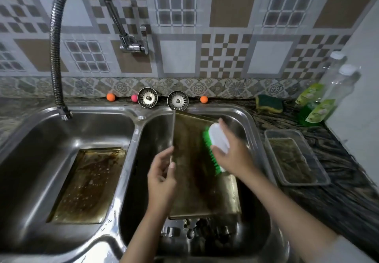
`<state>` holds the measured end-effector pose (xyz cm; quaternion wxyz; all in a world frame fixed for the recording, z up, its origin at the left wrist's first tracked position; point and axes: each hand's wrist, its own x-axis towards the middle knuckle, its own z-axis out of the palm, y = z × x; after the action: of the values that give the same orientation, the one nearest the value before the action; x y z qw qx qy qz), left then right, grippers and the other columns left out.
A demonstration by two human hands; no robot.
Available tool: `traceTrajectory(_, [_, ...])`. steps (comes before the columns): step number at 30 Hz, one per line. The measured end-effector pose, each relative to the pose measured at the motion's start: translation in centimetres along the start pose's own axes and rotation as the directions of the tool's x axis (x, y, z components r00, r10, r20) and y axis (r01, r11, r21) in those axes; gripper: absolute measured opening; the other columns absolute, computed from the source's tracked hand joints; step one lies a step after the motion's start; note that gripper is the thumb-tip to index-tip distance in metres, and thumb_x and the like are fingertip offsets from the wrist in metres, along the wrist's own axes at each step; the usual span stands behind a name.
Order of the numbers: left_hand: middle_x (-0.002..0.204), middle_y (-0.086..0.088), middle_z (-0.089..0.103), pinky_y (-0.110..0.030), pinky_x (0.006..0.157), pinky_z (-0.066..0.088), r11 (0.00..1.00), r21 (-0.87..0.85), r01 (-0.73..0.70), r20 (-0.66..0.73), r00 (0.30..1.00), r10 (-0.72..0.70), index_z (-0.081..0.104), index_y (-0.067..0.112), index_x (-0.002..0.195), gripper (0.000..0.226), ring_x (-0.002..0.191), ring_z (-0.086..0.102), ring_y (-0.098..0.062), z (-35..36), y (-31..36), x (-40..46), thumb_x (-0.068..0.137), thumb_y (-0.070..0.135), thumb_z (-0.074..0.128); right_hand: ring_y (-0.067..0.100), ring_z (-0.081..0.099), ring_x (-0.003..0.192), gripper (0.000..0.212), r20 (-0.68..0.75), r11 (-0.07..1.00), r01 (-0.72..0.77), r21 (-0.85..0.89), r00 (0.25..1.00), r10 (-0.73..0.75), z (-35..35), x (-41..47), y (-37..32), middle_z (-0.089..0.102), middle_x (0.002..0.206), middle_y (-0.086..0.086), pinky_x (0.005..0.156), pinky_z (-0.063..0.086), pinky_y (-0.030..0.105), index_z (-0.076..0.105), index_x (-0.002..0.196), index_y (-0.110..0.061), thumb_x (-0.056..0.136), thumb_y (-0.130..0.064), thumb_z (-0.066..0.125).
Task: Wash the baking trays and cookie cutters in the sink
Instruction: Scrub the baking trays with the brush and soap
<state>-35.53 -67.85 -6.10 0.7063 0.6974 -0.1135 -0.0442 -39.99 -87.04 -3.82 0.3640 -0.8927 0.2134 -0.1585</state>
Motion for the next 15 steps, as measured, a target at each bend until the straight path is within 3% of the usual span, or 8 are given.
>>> traceTrajectory(1, [0.114,0.002,0.067,-0.046,0.099,0.048,1.0,-0.003,0.006,0.031,1.0,-0.006,0.062,0.025,0.113,0.042,0.111,0.062,-0.012,0.7,0.1,-0.4,0.091,-0.008,0.048,0.03,0.062,0.101,0.08,-0.056,1.0,-0.025,0.013,0.998,0.026,-0.2,0.7,-0.2,0.057,0.129,0.014,0.08,0.054,0.038,0.015,0.149,-0.04,0.086,-0.031,0.063])
traceTrajectory(3, [0.113,0.001,0.068,-0.045,0.099,0.048,0.999,-0.033,0.014,0.07,0.997,-0.012,0.062,0.021,0.113,0.04,0.11,0.062,-0.011,2.1,0.6,-0.9,0.091,-0.01,0.047,0.026,0.057,0.114,0.081,-0.085,0.992,0.079,0.095,0.994,-0.071,0.6,0.2,-2.4,0.057,0.131,0.008,0.093,0.047,0.036,0.018,0.15,-0.035,0.083,-0.033,0.064])
traceTrajectory(7, [0.109,-0.004,0.067,-0.046,0.098,0.048,0.995,-0.091,0.026,-0.018,0.999,-0.028,0.06,0.025,0.11,0.041,0.106,0.063,-0.016,1.0,0.7,0.8,0.091,-0.009,0.048,0.012,0.051,0.094,0.083,0.087,0.954,0.299,0.008,0.951,-0.298,1.7,-4.5,-3.2,0.057,0.11,-0.004,0.076,0.044,0.028,0.01,0.144,-0.053,0.082,-0.038,0.062])
traceTrajectory(9, [0.108,-0.008,0.068,-0.047,0.095,0.049,0.994,-0.109,0.017,-0.03,0.999,-0.02,0.062,0.033,0.108,0.037,0.105,0.064,-0.023,-0.5,0.8,1.6,0.091,0.001,0.051,0.015,0.053,0.095,0.084,0.076,0.974,0.228,-0.019,0.971,-0.226,0.1,-3.8,-1.1,0.055,0.12,0.004,0.071,0.045,0.025,0.006,0.142,-0.056,0.084,-0.038,0.063])
traceTrajectory(12, [0.109,-0.004,0.069,-0.038,0.093,0.05,0.995,-0.094,-0.032,0.075,0.996,0.039,0.061,0.03,0.108,0.032,0.106,0.064,-0.018,0.4,1.4,0.9,0.085,0.009,0.05,0.021,0.056,0.109,0.081,-0.134,0.997,0.074,0.011,0.988,-0.072,-1.7,0.6,-0.6,0.055,0.128,0.01,0.082,0.047,0.03,0.018,0.149,-0.037,0.085,-0.033,0.066])
traceTrajectory(15, [0.108,0.001,0.067,-0.023,0.091,0.047,0.994,-0.068,-0.08,0.099,0.991,0.087,0.06,0.022,0.109,0.03,0.106,0.063,-0.008,2.3,1.6,0.1,0.087,0.004,0.049,0.015,0.057,0.109,0.082,-0.188,0.974,0.173,0.144,0.971,-0.145,-0.1,1.3,-4.5,0.059,0.129,0.006,0.086,0.046,0.026,0.024,0.149,-0.03,0.081,-0.03,0.069])
